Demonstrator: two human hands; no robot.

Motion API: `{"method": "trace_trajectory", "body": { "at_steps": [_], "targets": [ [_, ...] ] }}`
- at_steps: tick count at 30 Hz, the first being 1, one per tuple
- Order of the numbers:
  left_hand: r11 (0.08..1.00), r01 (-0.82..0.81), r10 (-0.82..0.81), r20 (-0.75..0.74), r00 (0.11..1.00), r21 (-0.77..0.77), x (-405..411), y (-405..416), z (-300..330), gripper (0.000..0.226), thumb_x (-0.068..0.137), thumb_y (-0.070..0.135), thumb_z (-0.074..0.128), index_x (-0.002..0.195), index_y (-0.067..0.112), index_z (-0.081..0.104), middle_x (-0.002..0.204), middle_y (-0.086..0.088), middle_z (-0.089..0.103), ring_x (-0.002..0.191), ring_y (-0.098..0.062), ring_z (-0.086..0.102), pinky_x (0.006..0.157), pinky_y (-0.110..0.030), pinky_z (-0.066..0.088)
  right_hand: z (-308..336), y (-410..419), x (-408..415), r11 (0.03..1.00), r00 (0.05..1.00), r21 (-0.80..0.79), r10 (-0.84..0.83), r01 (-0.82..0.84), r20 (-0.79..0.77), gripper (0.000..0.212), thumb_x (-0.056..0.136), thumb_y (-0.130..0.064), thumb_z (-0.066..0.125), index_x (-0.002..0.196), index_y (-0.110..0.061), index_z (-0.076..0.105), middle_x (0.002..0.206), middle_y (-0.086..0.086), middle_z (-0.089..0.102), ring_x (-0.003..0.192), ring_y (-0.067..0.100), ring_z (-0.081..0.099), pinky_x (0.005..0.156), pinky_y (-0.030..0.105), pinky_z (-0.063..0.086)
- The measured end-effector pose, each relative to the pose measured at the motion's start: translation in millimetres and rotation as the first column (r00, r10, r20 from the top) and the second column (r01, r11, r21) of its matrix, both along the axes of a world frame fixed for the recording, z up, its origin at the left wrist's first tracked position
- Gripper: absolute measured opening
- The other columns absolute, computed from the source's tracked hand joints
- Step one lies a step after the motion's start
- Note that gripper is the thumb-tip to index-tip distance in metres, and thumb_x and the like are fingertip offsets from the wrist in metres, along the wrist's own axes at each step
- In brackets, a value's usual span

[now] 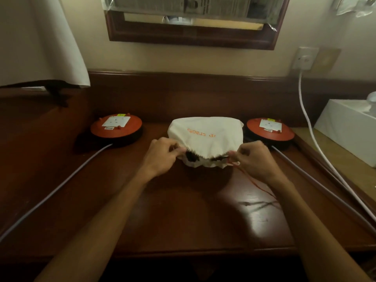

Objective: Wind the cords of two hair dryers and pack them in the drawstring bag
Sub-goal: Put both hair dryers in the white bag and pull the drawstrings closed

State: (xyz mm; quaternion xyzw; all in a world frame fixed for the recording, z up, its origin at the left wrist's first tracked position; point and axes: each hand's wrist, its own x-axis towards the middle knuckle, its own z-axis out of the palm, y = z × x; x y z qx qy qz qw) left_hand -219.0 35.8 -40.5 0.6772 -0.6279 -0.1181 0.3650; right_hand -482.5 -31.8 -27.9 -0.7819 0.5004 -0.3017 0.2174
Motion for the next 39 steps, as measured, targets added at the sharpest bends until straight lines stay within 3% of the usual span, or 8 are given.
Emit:
{"method": "trace_trajectory", "body": {
  "at_steps": [3, 6, 11, 16, 20, 24, 35, 39],
  "targets": [
    [0.998, 0.033, -0.034, -0.01, 0.999, -0.057, 6, -9, 35, 0.015, 0.095, 0.027, 0.071, 0.094, 0.019, 0.083, 0.092, 0.002, 0.08, 0.088, -0.009, 0.072, 0.082, -0.029, 0.055, 33, -13, -6, 0.992, 0.966, 0.087, 0.108, -0.09, -0.236, 0.035, 0.08, -0.054, 0.076, 0.078, -0.019, 0.08, 0.073, -0.001, 0.074, 0.068, 0.014, 0.067, 0.059, 0.034, 0.054],
    [0.997, 0.071, -0.069, 0.058, 0.996, -0.026, 12, -12, 45, 0.014, 0.094, 0.029, 0.073, 0.097, 0.02, 0.083, 0.095, 0.003, 0.08, 0.095, -0.01, 0.072, 0.091, -0.035, 0.057, 18, -18, -9, 0.946, 0.818, 0.287, 0.282, -0.15, -0.502, 0.028, 0.084, -0.047, 0.076, 0.084, -0.019, 0.081, 0.082, -0.001, 0.075, 0.079, 0.014, 0.068, 0.074, 0.038, 0.059],
    [0.996, 0.063, -0.065, 0.026, 0.998, 0.056, 17, -6, 23, 0.015, 0.092, 0.032, 0.075, 0.084, 0.021, 0.082, 0.047, 0.025, 0.057, 0.05, 0.007, 0.056, 0.061, -0.022, 0.043, -14, -15, -23, 0.929, 0.928, 0.288, 0.301, -0.233, -0.22, 0.029, 0.096, -0.03, 0.067, 0.083, -0.005, 0.076, 0.082, 0.019, 0.07, 0.068, 0.022, 0.059, 0.067, 0.034, 0.048],
    [0.993, 0.071, -0.074, 0.034, 0.997, 0.096, 15, -5, 10, 0.021, 0.093, 0.035, 0.074, 0.081, 0.019, 0.08, 0.051, 0.009, 0.062, 0.048, -0.001, 0.056, 0.06, -0.026, 0.047, -47, 11, -1, 0.911, 0.931, 0.305, 0.334, -0.277, -0.15, 0.026, 0.088, -0.041, 0.074, 0.094, -0.015, 0.073, 0.085, 0.003, 0.074, 0.075, 0.017, 0.068, 0.075, 0.035, 0.055],
    [0.994, 0.059, -0.062, 0.029, 0.998, 0.093, 21, 0, 8, 0.021, 0.093, 0.036, 0.073, 0.08, 0.021, 0.081, 0.056, 0.013, 0.065, 0.058, -0.001, 0.061, 0.066, -0.027, 0.048, -51, 17, 13, 0.922, 0.962, 0.279, 0.244, -0.269, 0.122, 0.03, 0.1, -0.017, 0.062, 0.08, 0.005, 0.065, 0.054, -0.003, 0.053, 0.046, 0.009, 0.047, 0.049, 0.028, 0.041],
    [0.996, 0.013, -0.021, 0.091, 0.996, 0.088, 30, 10, 8, 0.033, 0.092, 0.043, 0.071, 0.069, 0.02, 0.076, 0.052, 0.011, 0.06, 0.049, 0.002, 0.054, 0.056, -0.022, 0.039, -29, 11, -4, 0.953, 0.927, 0.247, 0.077, -0.177, 0.368, 0.038, 0.101, -0.022, 0.059, 0.083, 0.011, 0.067, 0.057, 0.011, 0.042, 0.05, 0.021, 0.034, 0.043, 0.029, 0.028],
    [0.971, -0.205, 0.214, 0.068, 0.974, -0.124, 56, 22, -4, 0.031, 0.098, 0.03, 0.065, 0.077, 0.008, 0.065, 0.062, -0.003, 0.061, 0.053, -0.013, 0.054, 0.053, -0.028, 0.038, -31, -16, -67, 0.994, 0.902, 0.083, -0.097, 0.068, 0.421, 0.033, 0.099, -0.023, 0.062, 0.076, 0.0, 0.068, 0.054, 0.013, 0.045, 0.05, 0.024, 0.036, 0.046, 0.03, 0.03],
    [0.956, -0.257, 0.272, 0.103, 0.957, -0.14, 73, 31, -16, 0.03, 0.1, 0.032, 0.063, 0.078, 0.011, 0.063, 0.063, -0.005, 0.062, 0.057, -0.019, 0.059, 0.053, -0.032, 0.043, -41, -14, -76, 0.994, 0.954, -0.012, -0.103, 0.111, 0.281, 0.028, 0.096, -0.023, 0.066, 0.077, -0.003, 0.073, 0.067, 0.011, 0.067, 0.061, 0.026, 0.057, 0.058, 0.031, 0.045]
  ]
}}
